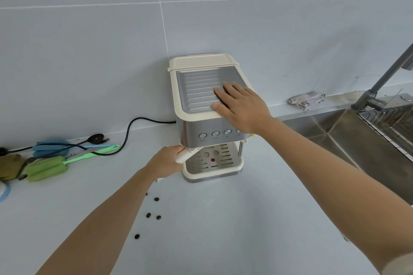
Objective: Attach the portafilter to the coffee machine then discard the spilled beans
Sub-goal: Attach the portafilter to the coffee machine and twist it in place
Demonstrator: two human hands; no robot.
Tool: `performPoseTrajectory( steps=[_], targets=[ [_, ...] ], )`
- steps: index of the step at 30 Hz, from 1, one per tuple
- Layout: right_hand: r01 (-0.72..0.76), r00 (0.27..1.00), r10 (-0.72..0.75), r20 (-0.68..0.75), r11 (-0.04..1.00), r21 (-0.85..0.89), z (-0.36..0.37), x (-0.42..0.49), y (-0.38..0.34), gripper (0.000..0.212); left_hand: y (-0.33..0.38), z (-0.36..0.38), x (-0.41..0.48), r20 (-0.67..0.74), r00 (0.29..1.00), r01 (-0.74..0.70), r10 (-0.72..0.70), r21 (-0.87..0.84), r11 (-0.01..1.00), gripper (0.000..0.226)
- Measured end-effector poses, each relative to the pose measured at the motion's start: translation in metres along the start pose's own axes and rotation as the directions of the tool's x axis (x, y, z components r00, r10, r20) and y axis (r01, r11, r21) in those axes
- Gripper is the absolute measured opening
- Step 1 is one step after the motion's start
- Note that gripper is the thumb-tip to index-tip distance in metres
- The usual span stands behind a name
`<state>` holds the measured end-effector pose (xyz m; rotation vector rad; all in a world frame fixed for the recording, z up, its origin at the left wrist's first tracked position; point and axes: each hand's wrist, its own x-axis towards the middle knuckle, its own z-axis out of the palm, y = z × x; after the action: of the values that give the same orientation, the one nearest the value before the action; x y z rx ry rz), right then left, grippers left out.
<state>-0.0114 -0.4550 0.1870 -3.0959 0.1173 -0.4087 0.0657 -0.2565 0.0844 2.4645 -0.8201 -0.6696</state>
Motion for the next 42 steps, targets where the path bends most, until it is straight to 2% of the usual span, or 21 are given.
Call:
performPoseTrajectory(
  steps=[7,14,18,22,26,29,34,38,42],
  targets=[
    [0.007,1.000,-0.007,0.007,1.000,-0.009,0.000,0.000,0.001,0.078,0.005,-0.007,0.005,-0.024,0.999,0.033,-0.034,-0.055,0.998,0.025],
    [0.008,1.000,-0.008,0.009,1.000,-0.012,0.001,0.000,0.001,0.077,0.008,-0.008,0.000,-0.027,1.000,0.005,-0.006,-0.030,1.000,0.034],
    [0.012,1.000,-0.012,-0.006,1.000,-0.008,0.001,0.000,0.000,0.076,0.015,0.000,-0.007,-0.054,0.998,0.042,-0.044,-0.026,0.999,0.033],
    [0.004,1.000,-0.004,-0.002,1.000,-0.018,0.001,0.000,0.001,0.078,0.025,0.015,-0.016,-0.034,0.998,0.044,-0.050,-0.151,0.988,0.033],
    [0.006,1.000,-0.007,-0.002,1.000,-0.023,0.002,0.000,0.000,0.079,0.032,0.021,-0.024,0.068,0.994,0.107,-0.086,-0.445,0.889,0.037],
    [-0.001,1.000,0.001,0.001,1.000,-0.022,0.002,0.001,0.001,0.079,0.038,0.029,-0.029,0.206,0.972,0.223,-0.111,-0.669,0.709,0.037],
    [0.011,1.000,-0.011,0.009,1.000,-0.007,0.010,0.003,-0.003,0.093,0.044,0.050,-0.027,0.260,0.953,0.302,-0.154,-0.807,0.507,0.029],
    [0.002,1.000,-0.002,0.003,1.000,0.006,0.012,0.006,-0.003,0.091,0.051,0.056,-0.025,0.195,0.954,0.287,-0.227,-0.815,0.503,0.026],
    [0.009,0.997,-0.008,-0.075,1.000,0.007,0.012,0.002,-0.004,0.089,0.059,0.062,-0.026,0.129,0.952,0.263,-0.278,-0.808,0.527,0.025]
  ],
)
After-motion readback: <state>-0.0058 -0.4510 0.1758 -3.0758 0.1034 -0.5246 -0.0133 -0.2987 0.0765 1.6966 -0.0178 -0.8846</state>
